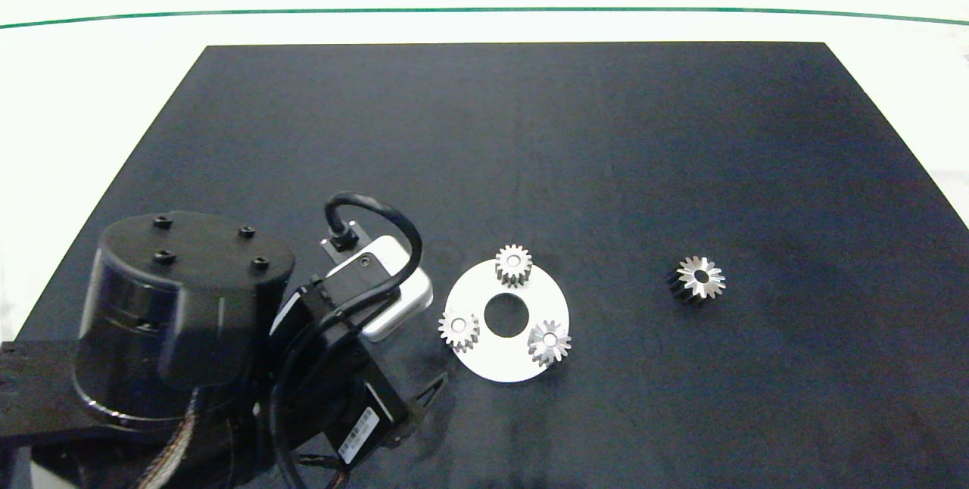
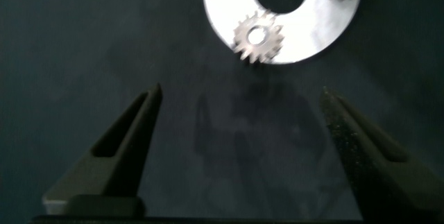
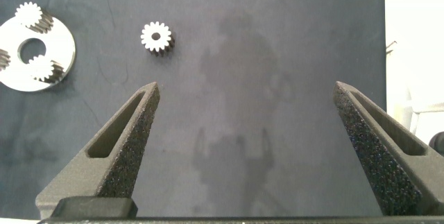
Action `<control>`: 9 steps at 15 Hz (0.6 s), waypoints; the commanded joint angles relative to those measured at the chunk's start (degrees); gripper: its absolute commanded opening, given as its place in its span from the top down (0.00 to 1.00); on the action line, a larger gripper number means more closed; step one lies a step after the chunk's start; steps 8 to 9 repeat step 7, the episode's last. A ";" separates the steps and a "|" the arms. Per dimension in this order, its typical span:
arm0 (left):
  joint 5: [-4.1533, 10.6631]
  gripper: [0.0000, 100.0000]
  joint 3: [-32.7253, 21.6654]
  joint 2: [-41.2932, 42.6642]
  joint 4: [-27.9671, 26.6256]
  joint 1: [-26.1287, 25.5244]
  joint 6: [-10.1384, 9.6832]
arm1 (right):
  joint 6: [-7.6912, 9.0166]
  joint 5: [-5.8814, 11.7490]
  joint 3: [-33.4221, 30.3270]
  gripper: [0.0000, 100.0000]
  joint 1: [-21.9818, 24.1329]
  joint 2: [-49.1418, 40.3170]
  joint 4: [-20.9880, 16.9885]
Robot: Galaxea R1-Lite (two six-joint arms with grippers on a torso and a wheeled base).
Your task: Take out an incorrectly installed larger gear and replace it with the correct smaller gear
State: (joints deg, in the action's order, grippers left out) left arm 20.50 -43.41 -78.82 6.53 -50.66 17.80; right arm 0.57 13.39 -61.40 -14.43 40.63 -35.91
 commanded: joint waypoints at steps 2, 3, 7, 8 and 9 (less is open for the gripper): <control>0.15 0.00 2.72 6.23 -0.03 2.59 -1.19 | 0.04 0.06 0.58 0.00 0.20 -0.11 -0.21; 0.15 0.00 3.42 8.51 -0.12 5.40 -1.19 | 0.13 0.06 0.50 0.00 0.81 -0.20 -0.21; 0.15 0.00 3.86 17.04 -5.74 14.72 -1.19 | 0.22 1.20 0.50 0.00 2.13 -2.31 -0.12; 0.15 0.00 3.86 17.04 -5.74 14.72 -1.19 | 0.22 1.20 0.50 0.00 2.13 -2.31 -0.12; 0.15 0.00 3.86 17.04 -5.74 14.72 -1.19 | 0.22 1.20 0.50 0.00 2.13 -2.31 -0.12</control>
